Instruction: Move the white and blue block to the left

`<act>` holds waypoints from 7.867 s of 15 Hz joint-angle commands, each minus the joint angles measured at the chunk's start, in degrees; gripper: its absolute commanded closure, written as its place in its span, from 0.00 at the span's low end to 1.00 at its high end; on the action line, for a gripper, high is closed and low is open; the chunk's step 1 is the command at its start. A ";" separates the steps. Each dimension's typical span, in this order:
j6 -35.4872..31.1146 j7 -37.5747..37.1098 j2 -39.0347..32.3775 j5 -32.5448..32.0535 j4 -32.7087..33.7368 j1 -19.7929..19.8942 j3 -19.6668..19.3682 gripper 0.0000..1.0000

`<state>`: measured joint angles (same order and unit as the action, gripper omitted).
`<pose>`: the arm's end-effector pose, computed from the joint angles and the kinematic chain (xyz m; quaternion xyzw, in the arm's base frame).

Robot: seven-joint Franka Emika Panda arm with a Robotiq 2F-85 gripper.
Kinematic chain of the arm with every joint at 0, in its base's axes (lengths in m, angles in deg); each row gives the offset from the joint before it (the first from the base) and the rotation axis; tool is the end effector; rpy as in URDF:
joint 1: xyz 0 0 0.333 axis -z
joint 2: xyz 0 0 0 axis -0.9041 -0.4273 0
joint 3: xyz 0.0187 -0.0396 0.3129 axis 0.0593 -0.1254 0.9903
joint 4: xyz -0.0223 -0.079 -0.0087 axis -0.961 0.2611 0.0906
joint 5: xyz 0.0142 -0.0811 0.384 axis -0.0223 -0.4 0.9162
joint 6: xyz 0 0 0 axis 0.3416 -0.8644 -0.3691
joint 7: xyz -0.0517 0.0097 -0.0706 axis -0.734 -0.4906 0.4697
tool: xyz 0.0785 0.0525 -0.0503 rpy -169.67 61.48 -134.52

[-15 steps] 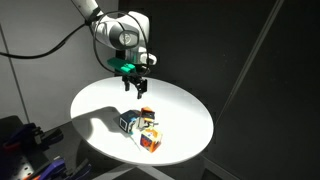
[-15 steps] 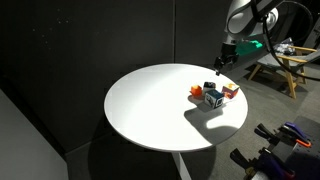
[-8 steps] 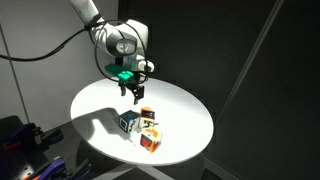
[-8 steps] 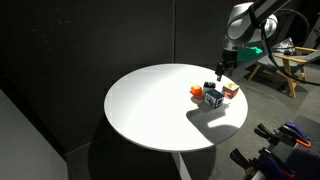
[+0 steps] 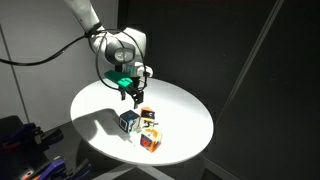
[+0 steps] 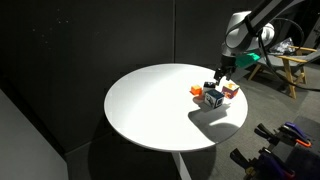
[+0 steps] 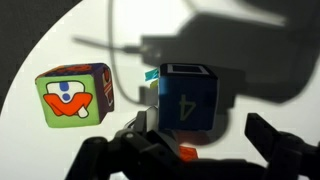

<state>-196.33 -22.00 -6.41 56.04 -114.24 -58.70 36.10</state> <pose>0.5233 -0.0996 0.2427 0.9994 -0.0341 0.0066 0.0014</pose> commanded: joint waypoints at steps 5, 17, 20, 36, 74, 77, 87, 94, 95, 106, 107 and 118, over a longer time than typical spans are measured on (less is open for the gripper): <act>-3.78 0.90 -3.77 0.85 0.81 0.94 1.04 0.00; -4.31 -1.29 -11.12 -0.63 5.84 0.11 0.89 0.00; -4.25 -1.35 -12.46 -0.73 6.74 0.12 0.86 0.00; -4.44 -1.95 -15.26 -1.45 8.10 -0.24 0.37 0.00; 2.48 -9.70 -2.62 -4.31 5.83 -6.09 1.42 0.96; 1.31 -9.26 -3.19 -4.12 5.85 -6.39 1.84 0.96; 1.04 10.07 -1.14 -8.84 2.90 -5.68 6.74 0.96; 2.97 29.04 1.76 -8.83 0.54 -4.63 10.65 0.96; 3.32 31.62 2.16 -9.11 0.27 -4.66 10.78 0.96; 2.92 34.93 0.45 -9.16 1.19 -5.77 10.14 0.89; 2.92 34.93 0.45 -9.16 1.19 -5.77 10.14 0.89; 2.47 36.47 0.55 -9.51 1.18 -5.67 10.37 0.96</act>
<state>-193.56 13.02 -6.04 46.95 -113.16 -64.71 46.01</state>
